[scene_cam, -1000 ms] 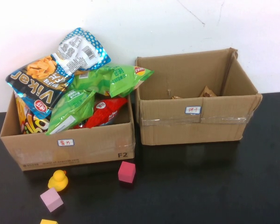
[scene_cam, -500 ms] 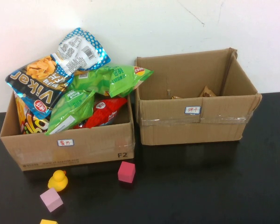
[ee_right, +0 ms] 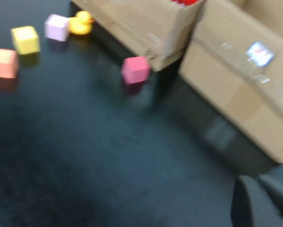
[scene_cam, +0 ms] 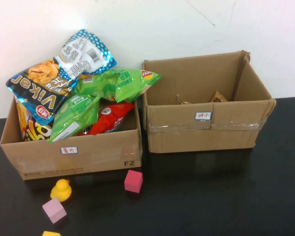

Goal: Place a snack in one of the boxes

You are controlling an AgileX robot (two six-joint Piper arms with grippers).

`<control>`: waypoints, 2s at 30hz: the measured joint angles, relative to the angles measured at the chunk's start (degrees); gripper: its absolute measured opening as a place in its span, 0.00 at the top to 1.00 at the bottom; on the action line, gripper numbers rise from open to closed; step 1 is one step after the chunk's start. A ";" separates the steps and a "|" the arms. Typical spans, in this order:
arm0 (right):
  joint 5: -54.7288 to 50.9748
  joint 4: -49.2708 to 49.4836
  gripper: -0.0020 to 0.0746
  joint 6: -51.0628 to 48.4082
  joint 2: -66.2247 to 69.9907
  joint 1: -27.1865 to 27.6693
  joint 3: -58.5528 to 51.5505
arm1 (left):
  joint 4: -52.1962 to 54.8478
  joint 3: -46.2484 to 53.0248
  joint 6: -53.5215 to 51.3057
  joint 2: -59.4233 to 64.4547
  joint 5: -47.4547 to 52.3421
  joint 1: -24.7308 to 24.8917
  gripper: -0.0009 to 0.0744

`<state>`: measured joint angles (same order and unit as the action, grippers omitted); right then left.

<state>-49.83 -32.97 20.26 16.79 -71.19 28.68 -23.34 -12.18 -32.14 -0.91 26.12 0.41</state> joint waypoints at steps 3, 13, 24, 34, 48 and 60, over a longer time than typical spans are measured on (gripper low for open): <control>-0.03 -2.42 0.97 -0.78 0.00 0.00 0.00 | 0.10 0.00 0.00 0.00 2.16 0.00 0.99; 1.55 1.87 0.97 0.89 -1.19 15.79 0.00 | 0.33 0.00 0.00 0.00 8.27 0.00 0.99; 22.84 13.10 0.98 4.65 -1.81 56.61 0.00 | 0.21 0.00 0.00 0.00 9.06 0.00 0.99; 38.68 21.21 0.98 -12.24 -8.37 67.30 -6.94 | 0.21 0.00 0.00 0.00 9.14 0.00 0.99; 36.54 28.66 0.98 -17.29 -17.28 75.11 -30.16 | 0.21 0.00 0.00 0.00 9.28 0.00 0.99; 30.21 28.18 0.98 -15.87 -17.28 75.32 -30.21 | 0.21 0.00 0.00 0.00 9.28 0.00 0.99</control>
<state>-19.63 -4.79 4.39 -0.48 4.13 -1.53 -23.14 -12.18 -32.14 -0.91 35.40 0.41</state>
